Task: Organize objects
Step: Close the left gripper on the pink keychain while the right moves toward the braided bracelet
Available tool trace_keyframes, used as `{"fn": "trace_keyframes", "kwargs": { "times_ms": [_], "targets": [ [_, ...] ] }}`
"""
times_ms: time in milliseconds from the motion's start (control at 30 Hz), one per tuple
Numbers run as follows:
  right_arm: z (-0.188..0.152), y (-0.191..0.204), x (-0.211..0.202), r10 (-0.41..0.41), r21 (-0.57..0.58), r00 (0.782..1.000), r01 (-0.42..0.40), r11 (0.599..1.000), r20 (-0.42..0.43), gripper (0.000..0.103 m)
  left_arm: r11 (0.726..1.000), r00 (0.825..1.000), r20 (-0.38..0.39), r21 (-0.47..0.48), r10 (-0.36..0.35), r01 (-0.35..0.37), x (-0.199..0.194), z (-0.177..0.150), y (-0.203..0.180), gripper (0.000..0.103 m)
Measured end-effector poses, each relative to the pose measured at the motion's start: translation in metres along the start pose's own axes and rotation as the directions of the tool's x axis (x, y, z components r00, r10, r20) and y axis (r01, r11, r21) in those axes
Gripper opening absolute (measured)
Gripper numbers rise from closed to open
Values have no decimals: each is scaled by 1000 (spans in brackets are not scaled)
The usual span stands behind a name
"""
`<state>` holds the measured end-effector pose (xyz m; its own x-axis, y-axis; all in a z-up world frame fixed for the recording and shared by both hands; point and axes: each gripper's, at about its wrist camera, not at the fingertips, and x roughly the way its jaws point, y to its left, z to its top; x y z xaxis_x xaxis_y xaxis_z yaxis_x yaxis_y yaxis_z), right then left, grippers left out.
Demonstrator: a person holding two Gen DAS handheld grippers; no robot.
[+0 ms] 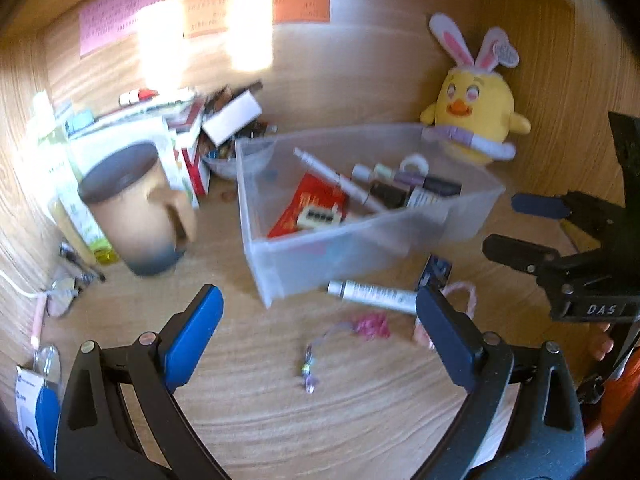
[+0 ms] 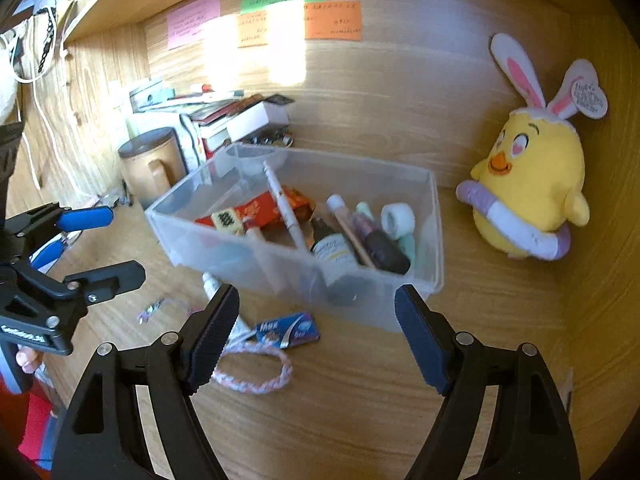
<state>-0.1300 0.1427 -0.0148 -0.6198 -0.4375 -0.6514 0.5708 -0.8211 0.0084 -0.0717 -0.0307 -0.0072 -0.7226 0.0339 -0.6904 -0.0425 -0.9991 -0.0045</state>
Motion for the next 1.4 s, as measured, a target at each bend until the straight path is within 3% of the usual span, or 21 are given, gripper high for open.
{"fn": "trace_keyframes", "kwargs": {
  "times_ms": [400,600,767,833,900,1000,1100,1167,1400],
  "targets": [
    [-37,17,39,17,-41,985,-24,999,-169,77,997,991,-137,76,-1,12,38,-29,-10,98],
    [-37,19,39,96,-11,976,-100,995,-194,78,994,982,-190,110,-7,29,58,-28,-15,98],
    [-42,27,41,101,-31,971,-111,993,-215,78,989,978,-207,139,-9,39,68,-24,-18,98],
    [-43,29,39,102,-41,971,-114,993,-215,78,988,982,-188,149,-11,40,68,-22,-20,91],
    [-44,31,38,102,-50,971,-115,992,-215,79,986,981,-186,148,-50,78,67,-21,-20,71],
    [-43,32,38,101,-53,971,-115,992,-218,84,982,976,-189,133,-110,137,66,-19,-20,49],
    [-43,36,43,111,-48,966,-126,991,-234,85,979,977,-177,143,-117,143,64,-20,-19,29],
    [-41,39,47,116,-48,963,-131,990,-241,85,980,979,-169,145,-115,140,63,-22,-20,24],
    [-38,48,60,68,-74,964,-90,993,-257,84,983,986,-117,125,-118,132,53,-22,-15,24]
  ]
}}
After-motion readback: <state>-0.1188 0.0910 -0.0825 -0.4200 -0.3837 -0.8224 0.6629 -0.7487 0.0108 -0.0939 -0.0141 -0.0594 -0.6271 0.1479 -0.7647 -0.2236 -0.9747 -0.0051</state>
